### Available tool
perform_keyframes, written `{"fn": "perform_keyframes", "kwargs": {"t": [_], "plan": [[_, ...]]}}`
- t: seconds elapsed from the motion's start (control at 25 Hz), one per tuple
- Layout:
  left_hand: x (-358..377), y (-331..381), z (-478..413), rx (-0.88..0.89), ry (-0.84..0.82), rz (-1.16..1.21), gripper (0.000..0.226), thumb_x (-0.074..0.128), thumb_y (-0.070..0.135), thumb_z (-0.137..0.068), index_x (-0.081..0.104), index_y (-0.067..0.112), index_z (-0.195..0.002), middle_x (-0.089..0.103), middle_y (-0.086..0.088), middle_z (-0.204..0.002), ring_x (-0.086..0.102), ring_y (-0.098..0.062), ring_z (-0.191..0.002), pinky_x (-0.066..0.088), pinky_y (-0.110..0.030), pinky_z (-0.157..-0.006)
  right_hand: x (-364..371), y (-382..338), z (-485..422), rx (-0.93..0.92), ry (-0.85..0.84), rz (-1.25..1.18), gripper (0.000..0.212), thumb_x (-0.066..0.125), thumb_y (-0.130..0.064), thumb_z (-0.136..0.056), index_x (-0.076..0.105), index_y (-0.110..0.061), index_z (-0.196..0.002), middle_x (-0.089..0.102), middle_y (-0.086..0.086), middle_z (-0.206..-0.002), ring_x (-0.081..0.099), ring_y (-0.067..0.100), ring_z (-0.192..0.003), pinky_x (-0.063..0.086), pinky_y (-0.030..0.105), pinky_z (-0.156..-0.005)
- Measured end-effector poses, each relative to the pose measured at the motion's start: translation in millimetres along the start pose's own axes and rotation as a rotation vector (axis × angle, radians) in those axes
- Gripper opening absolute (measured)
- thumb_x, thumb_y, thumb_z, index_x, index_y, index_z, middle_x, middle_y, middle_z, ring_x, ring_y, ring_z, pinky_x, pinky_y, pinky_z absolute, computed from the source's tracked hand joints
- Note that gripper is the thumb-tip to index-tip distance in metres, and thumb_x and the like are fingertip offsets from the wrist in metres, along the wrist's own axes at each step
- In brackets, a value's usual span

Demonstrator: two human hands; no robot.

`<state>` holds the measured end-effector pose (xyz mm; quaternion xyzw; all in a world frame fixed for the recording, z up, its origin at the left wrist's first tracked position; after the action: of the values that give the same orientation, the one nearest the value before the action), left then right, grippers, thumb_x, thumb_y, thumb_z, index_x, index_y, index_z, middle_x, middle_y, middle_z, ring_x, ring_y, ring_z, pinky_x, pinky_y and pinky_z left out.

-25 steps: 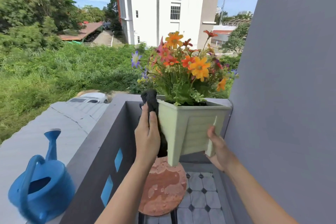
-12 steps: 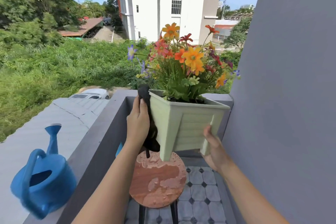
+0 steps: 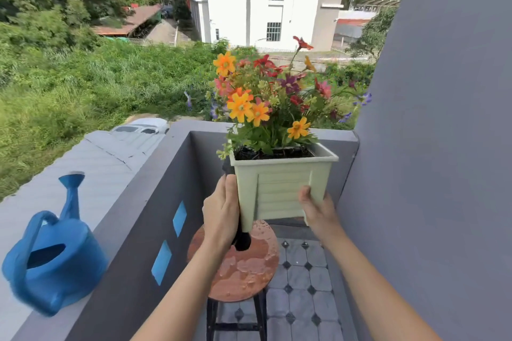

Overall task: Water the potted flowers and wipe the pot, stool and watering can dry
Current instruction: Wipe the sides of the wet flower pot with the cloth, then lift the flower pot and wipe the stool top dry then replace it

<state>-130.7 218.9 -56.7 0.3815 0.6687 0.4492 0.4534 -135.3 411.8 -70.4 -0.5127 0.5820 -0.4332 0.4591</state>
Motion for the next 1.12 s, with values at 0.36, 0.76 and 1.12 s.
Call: {"fn": "perform_keyframes", "kwargs": {"t": [0.36,0.76,1.12], "plan": [[26.0,-34.0,-43.8,-0.054,-0.011,-0.169,0.048,0.042,0.05,-0.093,0.041,0.009,-0.068,0.045,-0.004,-0.06,0.043,-0.021,-0.06,0.034,-0.036,-0.058,-9.3,59.0,-21.9,0.114,0.118,-0.072,0.089,0.059,-0.084,-0.055,0.051,-0.026,-0.121,0.064,-0.004,-0.114,0.065,0.017,-0.105,0.056,0.055,-0.083],[15.3,-216.8,-58.7,-0.461,-0.285,-0.444,0.025,0.05,0.022,-0.096,0.057,0.006,-0.114,0.065,-0.018,-0.109,0.06,-0.032,-0.094,0.045,-0.037,-0.081,-8.0,125.7,-55.5,0.088,0.208,0.001,0.104,0.052,-0.084,-0.061,0.041,-0.01,-0.133,0.056,-0.012,-0.113,0.056,-0.017,-0.099,0.047,0.007,-0.081],[75.3,-276.8,29.3,0.093,-1.028,-1.146,0.073,0.009,0.062,-0.092,0.038,0.019,-0.143,0.023,0.007,-0.155,0.009,-0.021,-0.146,0.011,-0.06,-0.109,-17.2,165.0,-75.6,0.164,0.349,-0.048,0.099,0.061,-0.075,-0.066,0.042,-0.005,-0.133,0.058,0.017,-0.127,0.063,0.031,-0.111,0.061,0.038,-0.064]]}}
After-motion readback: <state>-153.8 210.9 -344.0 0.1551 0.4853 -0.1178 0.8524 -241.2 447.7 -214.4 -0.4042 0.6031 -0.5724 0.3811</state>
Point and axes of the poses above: each hand's wrist, its own z-axis away from the middle knuckle, its own x-axis out of the palm, y = z × x, the point moved 5 cm from there along -z, towards the middle knuckle
